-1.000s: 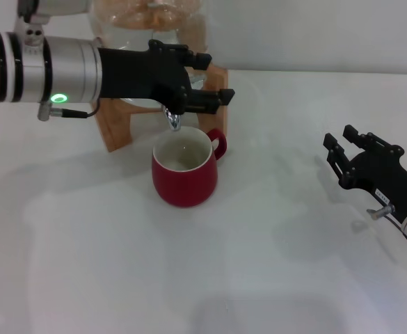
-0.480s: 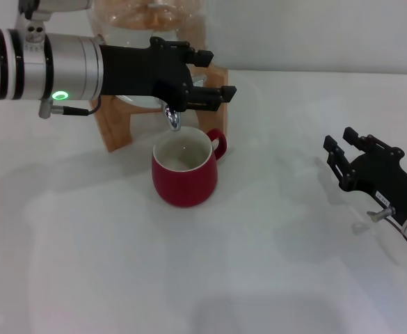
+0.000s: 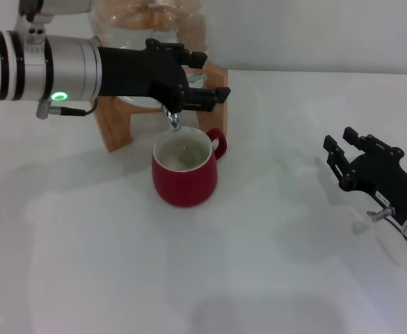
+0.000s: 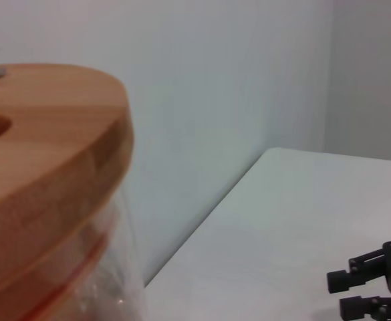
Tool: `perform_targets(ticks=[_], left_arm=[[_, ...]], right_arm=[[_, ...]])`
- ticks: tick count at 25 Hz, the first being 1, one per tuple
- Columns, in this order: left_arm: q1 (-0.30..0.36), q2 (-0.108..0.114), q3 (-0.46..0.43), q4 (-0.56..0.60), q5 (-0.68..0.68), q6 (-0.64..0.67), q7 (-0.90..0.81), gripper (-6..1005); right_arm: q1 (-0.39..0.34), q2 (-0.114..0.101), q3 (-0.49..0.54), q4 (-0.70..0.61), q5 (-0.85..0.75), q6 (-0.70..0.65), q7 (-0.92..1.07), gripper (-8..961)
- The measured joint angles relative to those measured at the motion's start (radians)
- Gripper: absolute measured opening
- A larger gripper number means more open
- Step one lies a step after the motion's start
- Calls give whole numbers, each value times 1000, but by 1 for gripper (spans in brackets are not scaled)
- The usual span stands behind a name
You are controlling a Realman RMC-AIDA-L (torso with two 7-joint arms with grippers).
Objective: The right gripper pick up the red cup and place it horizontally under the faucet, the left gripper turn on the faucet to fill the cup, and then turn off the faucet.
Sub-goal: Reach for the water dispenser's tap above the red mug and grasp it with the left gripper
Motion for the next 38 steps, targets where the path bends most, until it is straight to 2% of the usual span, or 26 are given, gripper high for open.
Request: perform_targets(ticks=[38], left_arm=[[-28, -2, 13, -43, 34, 34, 6, 759]], right_arm=[[2, 0, 0, 0, 1, 0, 0, 363]])
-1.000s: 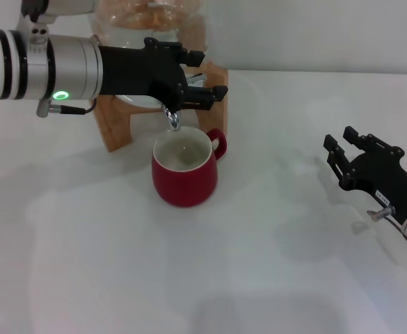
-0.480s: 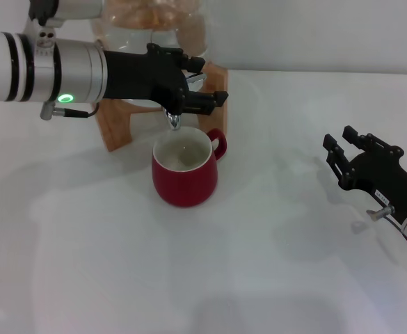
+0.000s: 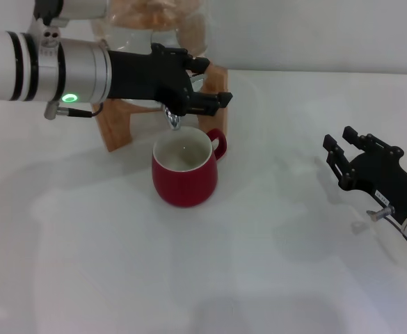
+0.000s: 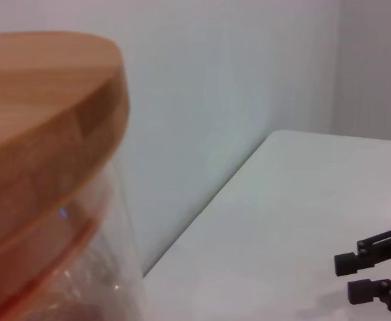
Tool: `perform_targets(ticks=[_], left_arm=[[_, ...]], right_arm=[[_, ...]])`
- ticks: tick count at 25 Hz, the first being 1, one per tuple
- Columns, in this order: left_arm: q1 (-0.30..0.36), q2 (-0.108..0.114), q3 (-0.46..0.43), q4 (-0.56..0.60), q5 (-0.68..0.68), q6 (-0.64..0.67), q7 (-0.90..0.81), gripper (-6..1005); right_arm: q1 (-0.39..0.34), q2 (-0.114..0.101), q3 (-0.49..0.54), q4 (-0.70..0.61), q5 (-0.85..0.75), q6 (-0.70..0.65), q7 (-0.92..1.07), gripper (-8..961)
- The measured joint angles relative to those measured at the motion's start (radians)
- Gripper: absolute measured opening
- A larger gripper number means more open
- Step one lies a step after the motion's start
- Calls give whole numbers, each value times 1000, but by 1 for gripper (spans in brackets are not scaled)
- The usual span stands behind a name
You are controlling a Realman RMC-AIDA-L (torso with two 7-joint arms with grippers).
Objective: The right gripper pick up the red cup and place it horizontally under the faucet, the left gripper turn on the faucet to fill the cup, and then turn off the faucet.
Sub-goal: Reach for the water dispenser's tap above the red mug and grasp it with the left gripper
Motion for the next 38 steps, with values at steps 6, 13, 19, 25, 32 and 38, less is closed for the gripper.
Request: perform_targets(ticks=[6, 13, 19, 25, 32, 38], left_arm=[[0, 0, 18, 0, 0, 1, -5, 759], [0, 0, 18, 4, -1, 0, -7, 759], [0, 0, 18, 7, -2, -7, -14, 759], [0, 0, 20, 8, 0, -9, -21, 759], [0, 1, 20, 9, 1, -15, -21, 759], [1, 2, 20, 17, 4, -20, -27, 759]], right_arm=[[1, 0, 0, 0, -1, 0, 0, 363], [0, 0, 0, 0, -2, -7, 0, 363], [-2, 0, 0, 0, -5, -9, 0, 363], [-2, 0, 0, 0, -5, -9, 0, 362], [-2, 0, 0, 0, -5, -9, 0, 362], [-2, 0, 0, 0, -5, -9, 0, 362]])
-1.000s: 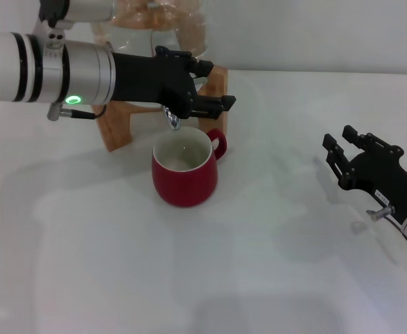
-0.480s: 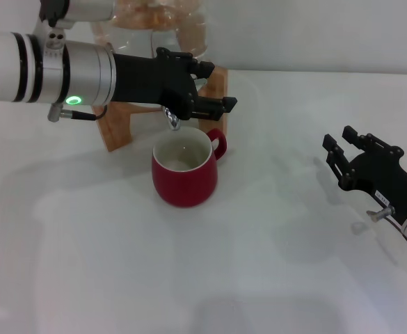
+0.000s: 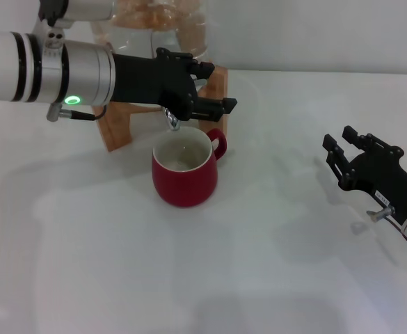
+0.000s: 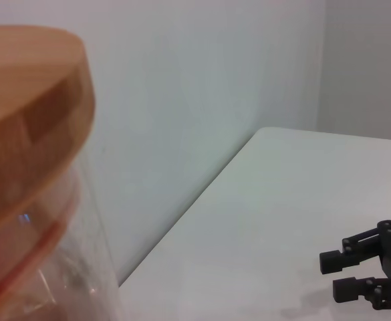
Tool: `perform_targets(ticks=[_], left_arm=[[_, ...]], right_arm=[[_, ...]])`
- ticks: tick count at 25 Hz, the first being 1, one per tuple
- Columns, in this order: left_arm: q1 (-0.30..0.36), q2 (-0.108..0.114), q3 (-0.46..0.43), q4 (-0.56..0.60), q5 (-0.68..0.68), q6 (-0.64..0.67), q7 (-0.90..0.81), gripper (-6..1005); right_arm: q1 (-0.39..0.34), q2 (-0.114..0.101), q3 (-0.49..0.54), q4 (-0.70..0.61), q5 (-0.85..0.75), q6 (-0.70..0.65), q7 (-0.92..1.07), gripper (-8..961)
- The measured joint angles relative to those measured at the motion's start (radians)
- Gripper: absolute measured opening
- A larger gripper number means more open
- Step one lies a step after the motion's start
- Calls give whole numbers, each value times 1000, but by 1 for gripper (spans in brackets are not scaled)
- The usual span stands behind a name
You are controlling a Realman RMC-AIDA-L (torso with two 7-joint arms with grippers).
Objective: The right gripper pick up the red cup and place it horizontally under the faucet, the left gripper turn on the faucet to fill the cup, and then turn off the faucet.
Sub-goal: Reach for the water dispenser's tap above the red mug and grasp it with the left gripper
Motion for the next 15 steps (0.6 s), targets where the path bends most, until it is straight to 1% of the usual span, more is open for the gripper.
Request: perform_targets(ticks=[5, 15], left_arm=[[5, 0, 0, 20, 13, -3, -14, 759], [8, 0, 0, 21, 17, -2, -13, 759]], right_arm=[[0, 0, 0, 0, 0, 0, 0, 362], [0, 0, 0, 0, 0, 0, 0, 362]])
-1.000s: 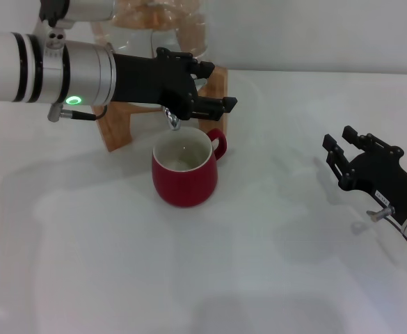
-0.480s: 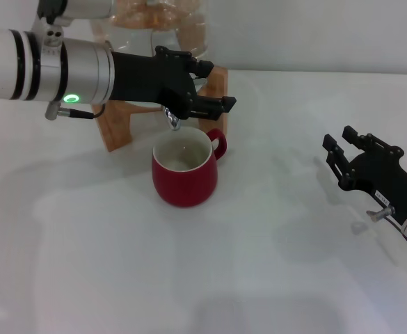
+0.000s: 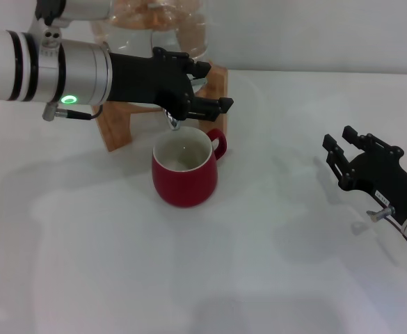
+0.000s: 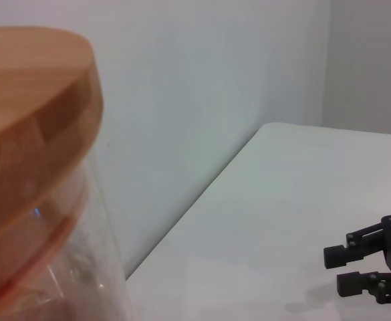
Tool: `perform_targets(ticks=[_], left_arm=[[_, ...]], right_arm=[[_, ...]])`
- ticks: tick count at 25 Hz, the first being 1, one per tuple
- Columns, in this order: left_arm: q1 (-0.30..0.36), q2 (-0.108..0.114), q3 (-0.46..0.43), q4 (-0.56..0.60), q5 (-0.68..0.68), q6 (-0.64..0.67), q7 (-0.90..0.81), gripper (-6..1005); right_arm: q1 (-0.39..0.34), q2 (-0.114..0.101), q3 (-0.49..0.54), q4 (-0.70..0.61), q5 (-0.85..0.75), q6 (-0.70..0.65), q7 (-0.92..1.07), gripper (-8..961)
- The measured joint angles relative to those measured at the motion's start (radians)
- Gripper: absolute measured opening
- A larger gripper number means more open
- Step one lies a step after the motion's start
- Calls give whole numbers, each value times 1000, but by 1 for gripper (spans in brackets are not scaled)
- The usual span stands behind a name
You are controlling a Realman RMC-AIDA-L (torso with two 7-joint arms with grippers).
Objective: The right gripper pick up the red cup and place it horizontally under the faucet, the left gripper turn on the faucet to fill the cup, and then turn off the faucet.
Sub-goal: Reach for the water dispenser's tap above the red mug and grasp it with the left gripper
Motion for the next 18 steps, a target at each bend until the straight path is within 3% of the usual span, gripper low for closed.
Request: perform_targets(ticks=[18], left_arm=[[-12, 0, 0, -24, 0, 12, 38, 759]], right_arm=[[0, 0, 0, 12, -2, 1, 0, 362]])
